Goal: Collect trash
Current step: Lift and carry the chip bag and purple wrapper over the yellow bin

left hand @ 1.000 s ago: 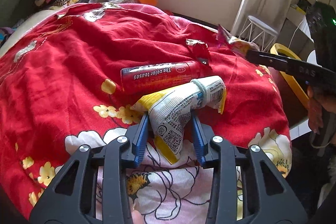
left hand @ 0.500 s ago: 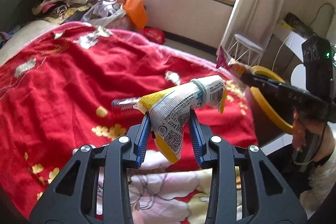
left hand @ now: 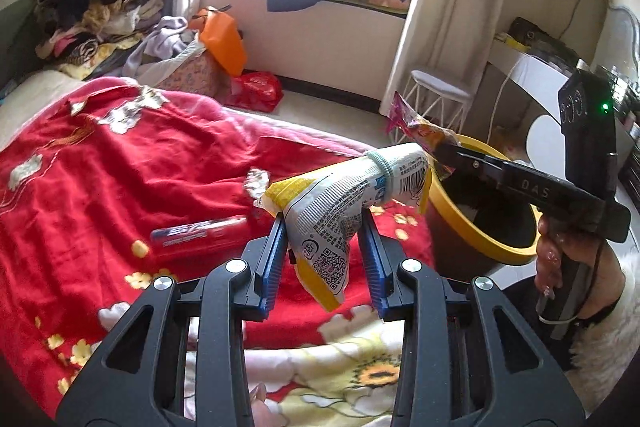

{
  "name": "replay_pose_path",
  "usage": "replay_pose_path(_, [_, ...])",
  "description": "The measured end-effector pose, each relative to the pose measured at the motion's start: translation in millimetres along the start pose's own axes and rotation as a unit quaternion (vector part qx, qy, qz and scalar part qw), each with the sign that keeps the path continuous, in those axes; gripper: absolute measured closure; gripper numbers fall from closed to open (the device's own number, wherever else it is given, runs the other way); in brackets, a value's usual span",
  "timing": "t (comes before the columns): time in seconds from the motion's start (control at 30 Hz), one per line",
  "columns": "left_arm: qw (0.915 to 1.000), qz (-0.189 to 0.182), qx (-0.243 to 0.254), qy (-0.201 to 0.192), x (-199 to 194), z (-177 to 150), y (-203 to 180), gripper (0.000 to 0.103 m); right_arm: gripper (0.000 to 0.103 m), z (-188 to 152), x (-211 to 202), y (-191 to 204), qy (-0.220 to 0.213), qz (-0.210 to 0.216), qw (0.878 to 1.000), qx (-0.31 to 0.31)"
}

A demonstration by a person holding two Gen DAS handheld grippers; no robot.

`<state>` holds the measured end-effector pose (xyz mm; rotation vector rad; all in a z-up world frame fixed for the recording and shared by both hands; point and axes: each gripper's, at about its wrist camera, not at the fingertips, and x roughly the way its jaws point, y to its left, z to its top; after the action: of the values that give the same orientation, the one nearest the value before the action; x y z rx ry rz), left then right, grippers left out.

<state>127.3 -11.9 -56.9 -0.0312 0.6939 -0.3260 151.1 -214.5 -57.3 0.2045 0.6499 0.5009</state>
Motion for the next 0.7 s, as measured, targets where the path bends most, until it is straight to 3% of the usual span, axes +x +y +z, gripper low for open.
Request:
replay_pose_path(0.5, [0.9982,-0.031,0.051,0.0,10.3,1.0,-51.1,0.074,0.093,-0.5,-37.4,-41.8,-0.038,-0.057,0.996,0.051])
replay_pose_path(0.7, [0.9971,-0.044,0.061,0.003,16.9,3.0,-65.8,0.074,0.093,-0.7,-55.7,-58.5,-0.058,-0.102,0.991,0.059])
